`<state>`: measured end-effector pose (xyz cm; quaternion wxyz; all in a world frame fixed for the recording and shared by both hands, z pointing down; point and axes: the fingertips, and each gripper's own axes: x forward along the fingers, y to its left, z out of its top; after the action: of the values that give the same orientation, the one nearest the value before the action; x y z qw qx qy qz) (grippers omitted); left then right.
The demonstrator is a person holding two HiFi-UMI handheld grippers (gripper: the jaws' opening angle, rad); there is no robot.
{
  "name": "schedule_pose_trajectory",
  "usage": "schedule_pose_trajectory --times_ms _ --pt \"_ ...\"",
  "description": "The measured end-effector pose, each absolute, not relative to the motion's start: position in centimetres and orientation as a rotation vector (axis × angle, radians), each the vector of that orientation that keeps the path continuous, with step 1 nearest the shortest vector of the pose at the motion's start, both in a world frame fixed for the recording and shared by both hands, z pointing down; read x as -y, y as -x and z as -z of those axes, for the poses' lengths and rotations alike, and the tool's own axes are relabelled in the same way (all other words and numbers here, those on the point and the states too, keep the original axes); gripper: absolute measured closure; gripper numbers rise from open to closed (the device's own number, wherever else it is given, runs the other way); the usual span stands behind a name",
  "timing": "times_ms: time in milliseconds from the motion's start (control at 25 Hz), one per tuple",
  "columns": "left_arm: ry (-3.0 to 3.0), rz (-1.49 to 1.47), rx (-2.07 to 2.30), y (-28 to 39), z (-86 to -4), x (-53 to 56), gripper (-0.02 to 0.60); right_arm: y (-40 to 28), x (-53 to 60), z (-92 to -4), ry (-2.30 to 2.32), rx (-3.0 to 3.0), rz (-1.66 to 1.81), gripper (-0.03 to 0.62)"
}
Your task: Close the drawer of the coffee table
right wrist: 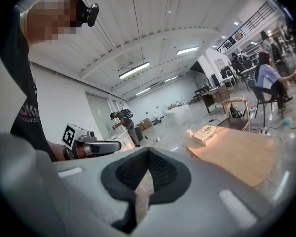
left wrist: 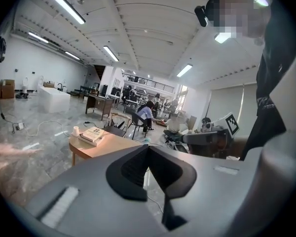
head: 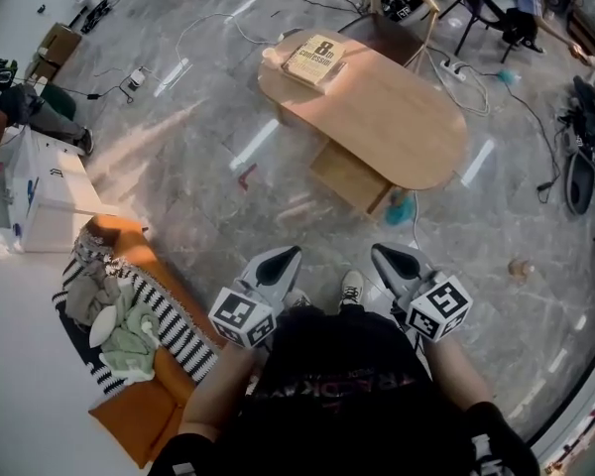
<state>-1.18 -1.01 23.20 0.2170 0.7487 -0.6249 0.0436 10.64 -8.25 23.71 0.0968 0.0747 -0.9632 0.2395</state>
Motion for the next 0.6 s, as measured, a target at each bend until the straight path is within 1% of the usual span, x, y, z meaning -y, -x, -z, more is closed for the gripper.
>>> schedule_pose_trajectory --times_ms 400,600 --pt "-2.153 -0.198 1.668 4.7 -24.4 3.3 0.578 -10.5 9.7 -24.9 -0.407 2.842 -0.737 0.595" --pt "-2.239 -0.214 1.568 7.8 -25.0 3.8 0.578 -8.9 9.1 -25.5 -0.574 2.810 -0.736 0.595"
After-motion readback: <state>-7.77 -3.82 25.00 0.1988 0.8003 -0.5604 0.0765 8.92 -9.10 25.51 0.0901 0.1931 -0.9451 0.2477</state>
